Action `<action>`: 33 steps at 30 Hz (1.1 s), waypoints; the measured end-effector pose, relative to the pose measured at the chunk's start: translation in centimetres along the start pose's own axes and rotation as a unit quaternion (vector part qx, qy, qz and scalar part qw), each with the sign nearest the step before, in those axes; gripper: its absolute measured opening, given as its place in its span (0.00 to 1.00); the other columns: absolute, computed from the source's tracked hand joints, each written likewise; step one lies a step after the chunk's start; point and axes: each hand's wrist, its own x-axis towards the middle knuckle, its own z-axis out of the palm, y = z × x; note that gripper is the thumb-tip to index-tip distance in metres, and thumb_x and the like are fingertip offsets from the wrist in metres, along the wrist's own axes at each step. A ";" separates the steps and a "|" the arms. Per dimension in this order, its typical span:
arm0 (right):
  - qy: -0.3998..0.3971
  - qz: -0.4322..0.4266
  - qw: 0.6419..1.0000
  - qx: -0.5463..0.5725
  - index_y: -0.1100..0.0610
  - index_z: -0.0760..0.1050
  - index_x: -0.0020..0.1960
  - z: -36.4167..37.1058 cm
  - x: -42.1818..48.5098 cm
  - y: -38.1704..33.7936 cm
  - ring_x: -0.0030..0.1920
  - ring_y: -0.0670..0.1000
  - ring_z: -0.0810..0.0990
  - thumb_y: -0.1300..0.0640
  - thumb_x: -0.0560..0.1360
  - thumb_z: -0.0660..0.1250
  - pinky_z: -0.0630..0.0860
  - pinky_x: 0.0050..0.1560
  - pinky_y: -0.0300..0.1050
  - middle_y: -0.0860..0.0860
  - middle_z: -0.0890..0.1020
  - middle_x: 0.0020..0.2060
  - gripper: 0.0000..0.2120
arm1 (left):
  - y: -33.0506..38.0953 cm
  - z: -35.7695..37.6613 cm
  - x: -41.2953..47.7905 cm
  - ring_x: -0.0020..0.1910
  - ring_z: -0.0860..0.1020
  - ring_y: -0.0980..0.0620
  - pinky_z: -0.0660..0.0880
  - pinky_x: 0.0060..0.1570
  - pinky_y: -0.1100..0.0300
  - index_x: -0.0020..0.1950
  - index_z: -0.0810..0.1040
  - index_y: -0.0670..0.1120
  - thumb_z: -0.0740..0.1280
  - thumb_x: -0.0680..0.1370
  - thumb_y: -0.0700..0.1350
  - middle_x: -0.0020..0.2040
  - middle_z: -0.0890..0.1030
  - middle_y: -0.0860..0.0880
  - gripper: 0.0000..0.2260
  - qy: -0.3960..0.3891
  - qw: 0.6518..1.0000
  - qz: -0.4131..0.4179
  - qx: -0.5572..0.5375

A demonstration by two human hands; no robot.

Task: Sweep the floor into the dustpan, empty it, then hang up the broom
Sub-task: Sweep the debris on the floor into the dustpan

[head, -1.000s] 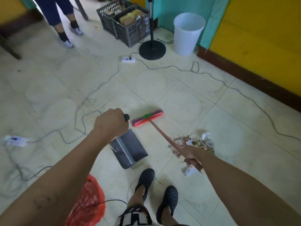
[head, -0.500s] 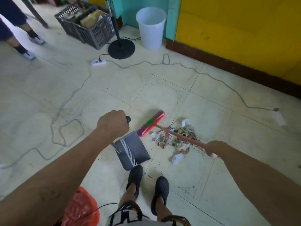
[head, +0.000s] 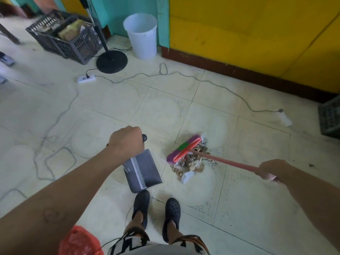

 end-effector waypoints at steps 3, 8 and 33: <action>-0.009 -0.028 0.998 -0.050 0.58 0.70 0.51 -0.4 0.4 1.2 0.24 0.43 0.67 0.52 0.83 0.53 0.63 0.20 0.32 0.47 0.71 0.30 0.12 | 0.2 0.1 -0.1 0.34 0.73 0.46 0.68 0.35 0.59 0.31 0.66 0.48 0.62 0.78 0.43 0.32 0.70 0.49 0.15 0.007 1.000 -0.001 0.000; 0.006 -0.037 0.999 0.026 0.67 0.74 0.47 -1.6 2.3 2.2 0.22 0.47 0.68 0.49 0.81 0.57 0.67 0.23 0.37 0.52 0.74 0.29 0.21 | 0.4 0.7 0.2 0.35 0.75 0.46 0.69 0.36 0.58 0.34 0.68 0.46 0.61 0.79 0.46 0.33 0.70 0.49 0.13 0.021 1.000 -0.002 0.007; -0.078 0.010 0.982 0.173 0.68 0.55 0.72 8.9 7.4 -5.9 0.25 0.49 0.72 0.64 0.81 0.53 0.69 0.18 0.37 0.58 0.76 0.38 0.21 | -1.3 4.9 3.6 0.32 0.74 0.46 0.67 0.33 0.60 0.35 0.72 0.46 0.61 0.77 0.44 0.31 0.71 0.49 0.10 -0.015 0.999 0.015 0.038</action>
